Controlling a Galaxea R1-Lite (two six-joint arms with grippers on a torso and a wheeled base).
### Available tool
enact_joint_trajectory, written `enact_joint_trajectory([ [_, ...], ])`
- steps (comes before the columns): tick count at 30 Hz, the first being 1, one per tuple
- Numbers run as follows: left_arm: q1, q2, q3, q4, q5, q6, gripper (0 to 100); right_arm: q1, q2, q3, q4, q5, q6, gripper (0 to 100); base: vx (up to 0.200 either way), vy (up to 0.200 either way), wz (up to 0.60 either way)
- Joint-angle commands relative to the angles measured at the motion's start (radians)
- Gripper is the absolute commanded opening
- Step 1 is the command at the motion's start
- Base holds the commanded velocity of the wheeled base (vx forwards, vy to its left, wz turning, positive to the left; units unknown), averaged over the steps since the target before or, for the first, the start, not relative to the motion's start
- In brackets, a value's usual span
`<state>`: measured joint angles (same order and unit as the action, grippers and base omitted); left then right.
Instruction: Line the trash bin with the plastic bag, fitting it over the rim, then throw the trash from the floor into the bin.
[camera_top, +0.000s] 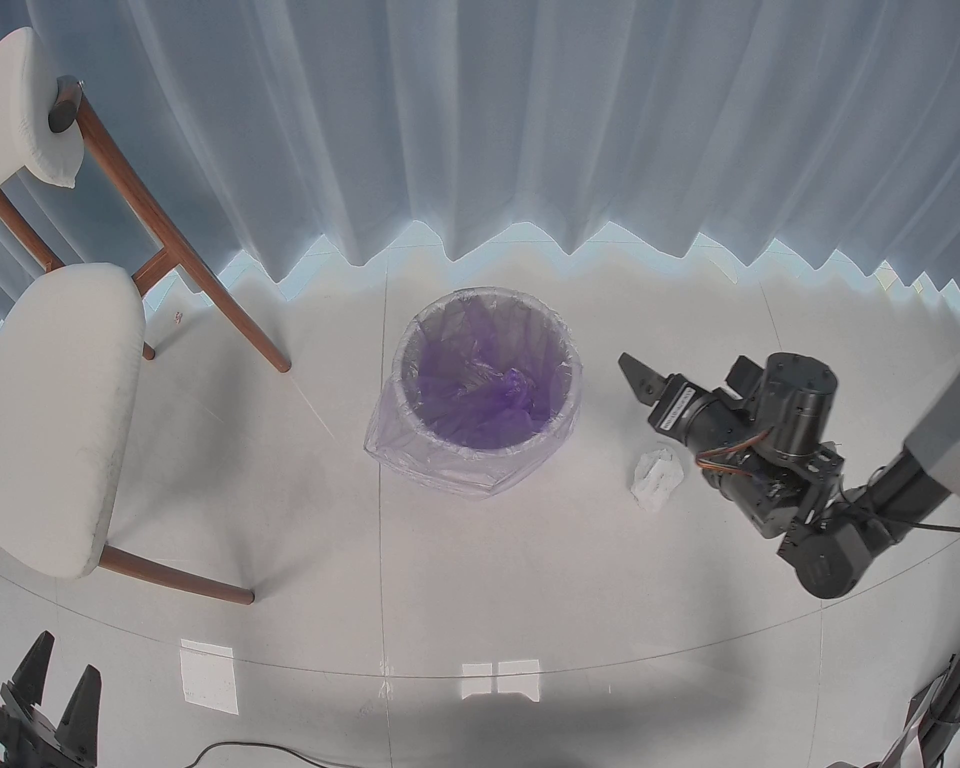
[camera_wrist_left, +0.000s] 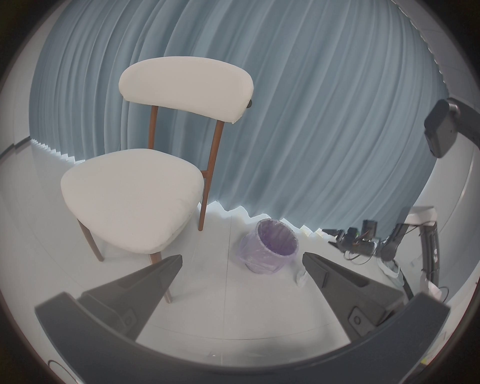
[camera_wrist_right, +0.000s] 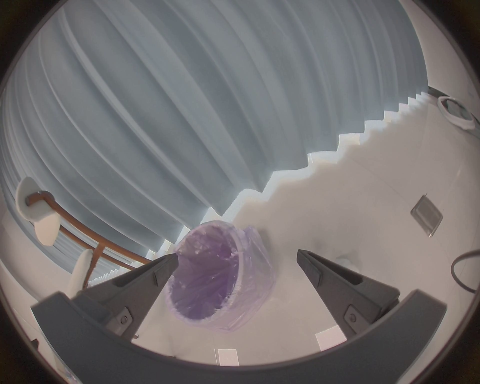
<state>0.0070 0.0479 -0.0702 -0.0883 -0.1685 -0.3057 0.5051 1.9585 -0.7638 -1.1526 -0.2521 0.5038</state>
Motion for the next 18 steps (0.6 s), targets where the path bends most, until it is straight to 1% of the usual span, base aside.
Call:
enact_joint_trajectory([
  [1,-0.004,-0.048,0.07,0.013,0.003,0.074,100,-0.045,-0.253,0.158,0.005,0.001,-0.036,100,0.0,0.0,0.0],
  [3,-0.004,-0.048,0.07,0.013,0.001,0.086,100,-0.059,-0.282,0.189,0.005,0.001,-0.036,100,0.0,0.0,0.0],
  [5,-0.004,-0.048,0.07,0.016,-0.006,0.109,100,-0.108,-0.366,0.27,0.01,0.001,-0.039,100,0.0,0.0,0.0],
  [6,-0.004,-0.048,0.07,0.016,-0.006,0.109,100,-0.108,-0.366,0.27,0.01,0.001,-0.039,100,0.0,0.0,0.0],
  [8,-0.004,-0.048,0.07,0.018,-0.008,0.125,100,-0.155,-0.451,0.353,0.025,0.001,-0.048,100,0.0,0.0,0.0],
  [9,-0.004,-0.048,0.07,0.018,-0.008,0.125,100,-0.157,-0.455,0.357,0.027,0.001,-0.05,100,0.0,0.0,0.0],
  [11,-0.004,-0.048,0.07,0.018,-0.008,0.125,100,-0.174,-0.532,0.414,0.071,0.002,-0.062,100,0.0,0.0,0.0],
  [15,-0.004,-0.048,0.07,0.018,-0.008,0.125,100,-0.181,-0.573,0.436,0.128,-0.006,-0.097,100,0.0,0.0,0.0],
  [18,-0.004,-0.048,0.07,0.018,-0.012,0.125,100,-0.209,-0.569,0.431,0.137,-0.006,-0.107,100,0.0,0.0,0.0],
])
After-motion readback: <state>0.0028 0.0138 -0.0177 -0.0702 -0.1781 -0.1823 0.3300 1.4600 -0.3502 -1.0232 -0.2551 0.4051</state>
